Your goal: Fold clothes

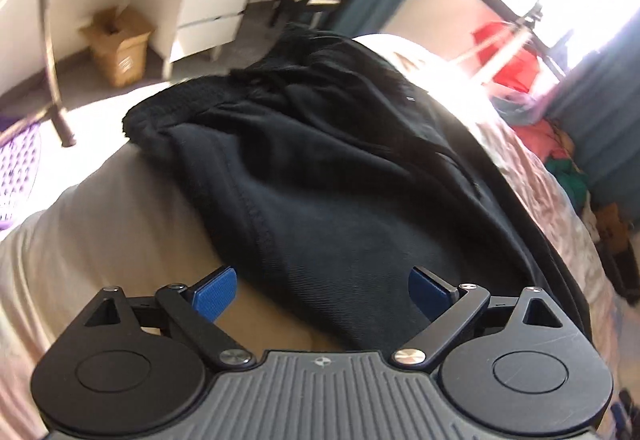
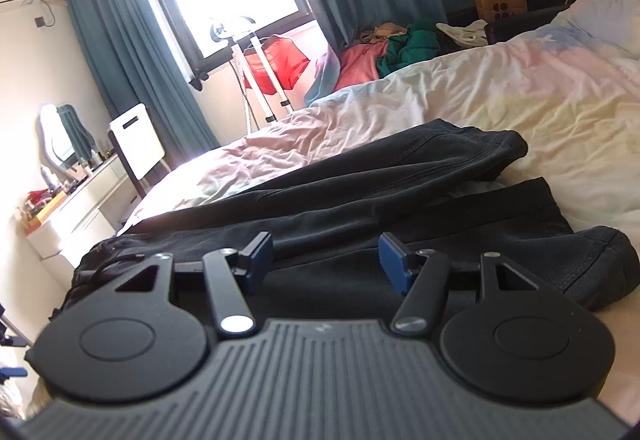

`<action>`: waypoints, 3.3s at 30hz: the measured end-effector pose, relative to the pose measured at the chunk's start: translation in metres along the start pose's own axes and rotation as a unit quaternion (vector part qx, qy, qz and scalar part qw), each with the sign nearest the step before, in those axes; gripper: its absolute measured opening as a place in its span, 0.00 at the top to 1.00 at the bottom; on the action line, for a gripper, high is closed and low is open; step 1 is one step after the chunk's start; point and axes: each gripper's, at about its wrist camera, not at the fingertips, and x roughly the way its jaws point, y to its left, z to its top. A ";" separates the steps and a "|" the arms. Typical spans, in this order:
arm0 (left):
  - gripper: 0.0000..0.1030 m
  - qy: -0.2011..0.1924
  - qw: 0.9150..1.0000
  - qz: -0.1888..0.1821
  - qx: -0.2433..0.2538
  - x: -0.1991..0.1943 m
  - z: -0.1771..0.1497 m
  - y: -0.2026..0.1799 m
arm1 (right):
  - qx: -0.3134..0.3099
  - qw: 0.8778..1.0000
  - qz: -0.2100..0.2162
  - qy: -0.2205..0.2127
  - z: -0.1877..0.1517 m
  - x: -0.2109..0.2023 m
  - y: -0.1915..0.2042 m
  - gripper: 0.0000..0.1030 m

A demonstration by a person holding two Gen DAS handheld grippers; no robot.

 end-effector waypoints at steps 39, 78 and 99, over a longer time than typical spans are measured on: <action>0.15 -0.063 0.944 -0.197 -0.257 0.007 -0.019 0.089 | 0.490 0.871 -0.002 0.013 -0.056 0.020 -0.189 0.39; 0.90 -0.109 0.989 -0.094 -0.026 0.066 0.179 -0.162 | 0.231 0.957 -0.176 -0.028 0.156 0.172 -0.074 0.91; 0.58 -0.027 0.996 -0.034 0.074 0.252 0.241 -0.223 | 0.201 0.968 -0.142 0.048 0.140 0.286 -0.117 0.70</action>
